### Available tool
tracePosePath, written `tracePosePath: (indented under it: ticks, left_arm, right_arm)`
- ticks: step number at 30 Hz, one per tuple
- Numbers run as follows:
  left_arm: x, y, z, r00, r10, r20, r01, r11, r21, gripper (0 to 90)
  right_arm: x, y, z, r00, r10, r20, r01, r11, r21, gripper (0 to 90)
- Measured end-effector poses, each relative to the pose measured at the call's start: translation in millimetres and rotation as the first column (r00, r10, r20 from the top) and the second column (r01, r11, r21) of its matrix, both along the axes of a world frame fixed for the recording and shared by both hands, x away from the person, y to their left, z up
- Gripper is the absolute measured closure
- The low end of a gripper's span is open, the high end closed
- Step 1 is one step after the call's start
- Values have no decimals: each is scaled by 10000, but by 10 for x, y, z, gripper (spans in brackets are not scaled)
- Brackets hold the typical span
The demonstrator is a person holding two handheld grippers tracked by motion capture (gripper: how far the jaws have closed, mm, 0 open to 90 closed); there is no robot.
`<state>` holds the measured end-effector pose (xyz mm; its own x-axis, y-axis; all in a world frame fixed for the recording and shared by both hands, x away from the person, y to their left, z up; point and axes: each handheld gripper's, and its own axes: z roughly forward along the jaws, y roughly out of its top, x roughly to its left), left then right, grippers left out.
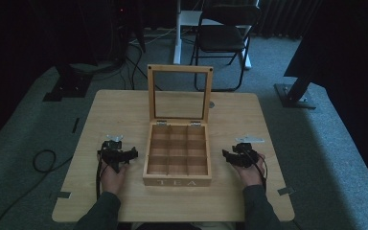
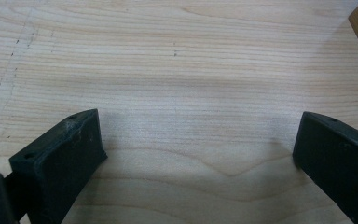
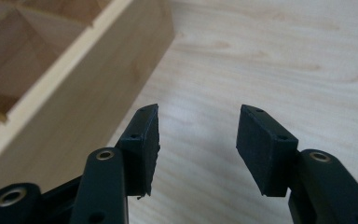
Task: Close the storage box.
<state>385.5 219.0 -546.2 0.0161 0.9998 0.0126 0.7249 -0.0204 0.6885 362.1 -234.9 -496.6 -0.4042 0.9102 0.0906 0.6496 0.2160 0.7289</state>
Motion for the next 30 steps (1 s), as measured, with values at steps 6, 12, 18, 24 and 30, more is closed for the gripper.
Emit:
tracePosePath:
  ticks: [6, 12, 18, 24, 30]
  left_arm:
    - [-1, 1, 1, 10000, -11, -14, 11, 10000, 13, 16]
    - [-1, 1, 1, 10000, -10, -13, 10, 10000, 14, 17]
    - [-1, 1, 1, 10000, -13, -15, 13, 10000, 16, 16]
    - [0, 1, 0, 10000, -9, -1, 9, 10000, 10, 16]
    - [0, 0, -1, 10000, 5, 14, -5, 10000, -2, 16]
  right_arm:
    - [100, 35, 122, 9996, 62, 286, -67, 9999, 157, 481]
    - [201, 81, 265, 9982, 142, 582, -152, 9998, 156, 481]
    - [303, 118, 404, 9963, 176, 837, -203, 9993, 310, 480]
    - [426, 161, 498, 9950, 278, 961, -322, 9985, 445, 474]
    - [553, 221, 568, 9936, 393, 1058, -446, 9978, 481, 468]
